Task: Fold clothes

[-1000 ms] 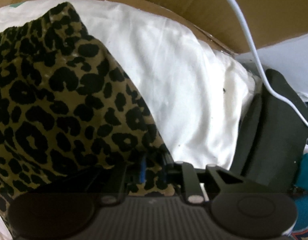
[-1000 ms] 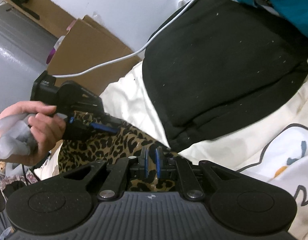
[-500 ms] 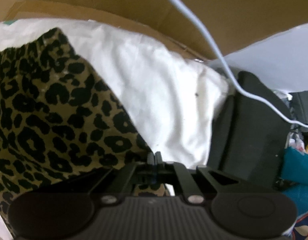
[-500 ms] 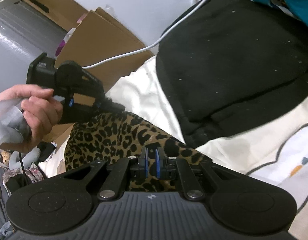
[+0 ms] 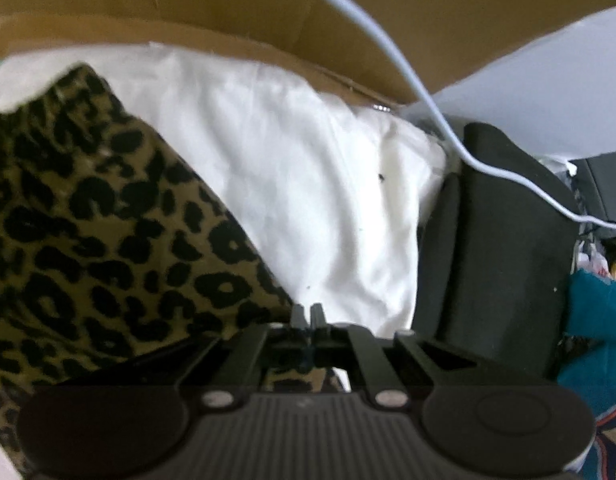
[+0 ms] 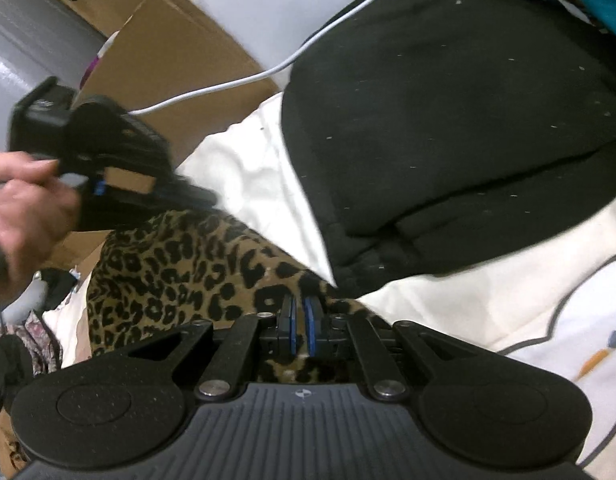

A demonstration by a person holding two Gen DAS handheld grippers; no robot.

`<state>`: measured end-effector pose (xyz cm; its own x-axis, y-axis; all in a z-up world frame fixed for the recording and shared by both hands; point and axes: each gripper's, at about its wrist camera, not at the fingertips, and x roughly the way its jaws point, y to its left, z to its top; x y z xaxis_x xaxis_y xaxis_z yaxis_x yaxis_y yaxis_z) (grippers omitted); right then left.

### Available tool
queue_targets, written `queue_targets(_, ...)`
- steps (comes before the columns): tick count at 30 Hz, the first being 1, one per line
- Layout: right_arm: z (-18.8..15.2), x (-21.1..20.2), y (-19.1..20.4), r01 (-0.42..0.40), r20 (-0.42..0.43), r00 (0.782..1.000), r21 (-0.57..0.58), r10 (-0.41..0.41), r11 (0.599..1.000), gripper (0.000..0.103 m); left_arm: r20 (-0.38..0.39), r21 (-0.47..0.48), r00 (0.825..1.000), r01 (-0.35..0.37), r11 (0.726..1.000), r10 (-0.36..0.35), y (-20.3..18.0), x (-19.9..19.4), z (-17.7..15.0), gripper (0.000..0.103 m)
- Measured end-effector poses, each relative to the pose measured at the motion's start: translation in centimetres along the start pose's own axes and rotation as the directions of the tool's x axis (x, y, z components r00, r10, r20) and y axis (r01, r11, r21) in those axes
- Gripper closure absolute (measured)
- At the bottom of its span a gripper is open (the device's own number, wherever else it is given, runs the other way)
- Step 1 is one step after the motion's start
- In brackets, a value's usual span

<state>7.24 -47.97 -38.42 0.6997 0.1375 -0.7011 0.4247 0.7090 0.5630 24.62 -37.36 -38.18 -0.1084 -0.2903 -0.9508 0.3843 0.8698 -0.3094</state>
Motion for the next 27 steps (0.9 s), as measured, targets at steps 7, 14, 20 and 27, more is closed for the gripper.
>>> queue_targets(7,0.3,-0.1,1.6,-0.062,0.004,0.998,-0.025,0.062,0.998,0.095,0.056,0.085,0.995,-0.091,0.992,0.087,0.7,-2.7,-1.0,0.098)
queue_targets(14,0.6,3.0,5.1,-0.118,-0.103,0.988,-0.063,0.111,0.991,0.079,0.033,0.124,0.981,-0.193,0.973,0.190,2.1,1.4,0.0,0.098)
queue_targets(20,1.1,5.5,5.8,-0.053,-0.121,0.992,-0.084,0.043,0.995,0.079,0.030,0.149,0.986,-0.168,0.974,0.165,1.8,3.3,0.8,0.099)
queue_targets(27,2.4,6.3,4.4,0.020,-0.087,0.996,-0.101,-0.029,0.995,0.099,0.043,0.163,0.992,-0.126,0.979,0.120,0.8,4.5,1.8,0.103)
